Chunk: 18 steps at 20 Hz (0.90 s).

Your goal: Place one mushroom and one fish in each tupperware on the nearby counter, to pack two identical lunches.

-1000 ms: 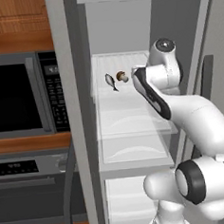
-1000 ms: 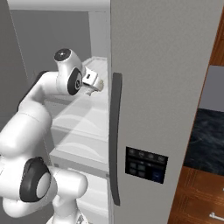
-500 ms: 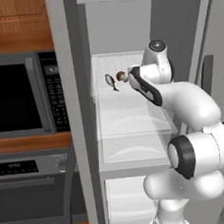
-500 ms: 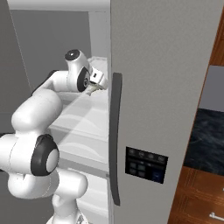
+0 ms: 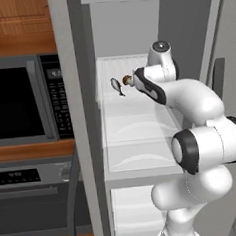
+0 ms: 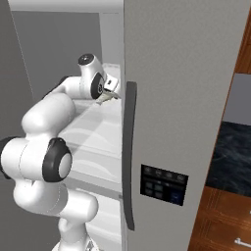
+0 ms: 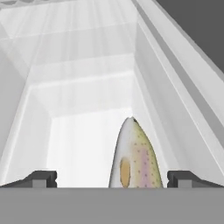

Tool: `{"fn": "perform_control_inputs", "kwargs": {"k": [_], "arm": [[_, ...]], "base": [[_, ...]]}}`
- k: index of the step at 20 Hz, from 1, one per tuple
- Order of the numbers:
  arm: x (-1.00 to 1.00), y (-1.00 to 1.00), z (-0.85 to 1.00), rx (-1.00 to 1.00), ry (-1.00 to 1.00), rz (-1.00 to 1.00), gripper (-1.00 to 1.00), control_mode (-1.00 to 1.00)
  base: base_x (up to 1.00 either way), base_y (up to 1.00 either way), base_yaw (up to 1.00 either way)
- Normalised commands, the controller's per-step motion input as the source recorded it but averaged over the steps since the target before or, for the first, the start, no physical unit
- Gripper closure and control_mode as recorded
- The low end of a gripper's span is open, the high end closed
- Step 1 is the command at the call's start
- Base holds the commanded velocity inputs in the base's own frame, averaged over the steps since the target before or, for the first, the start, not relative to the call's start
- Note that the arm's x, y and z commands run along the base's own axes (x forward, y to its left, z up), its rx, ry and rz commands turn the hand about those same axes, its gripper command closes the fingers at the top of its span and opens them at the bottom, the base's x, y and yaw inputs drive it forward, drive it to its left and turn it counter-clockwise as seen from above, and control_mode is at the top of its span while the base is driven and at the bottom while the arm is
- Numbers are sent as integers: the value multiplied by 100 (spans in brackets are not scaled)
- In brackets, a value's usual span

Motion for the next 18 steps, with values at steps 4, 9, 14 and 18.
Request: {"fn": "perform_control_inputs", "kwargs": {"k": [4,9,14,18], "arm": [[0,0,-59,0,5,0,100,-100],[0,0,-21,0,1,0,100,-100],[-7,4,-10,0,-3,0,100,-100],[-91,41,-30,0,0,0,100,-100]], "base": [[0,0,0],[0,0,0],[0,0,0],[0,0,0]]}}
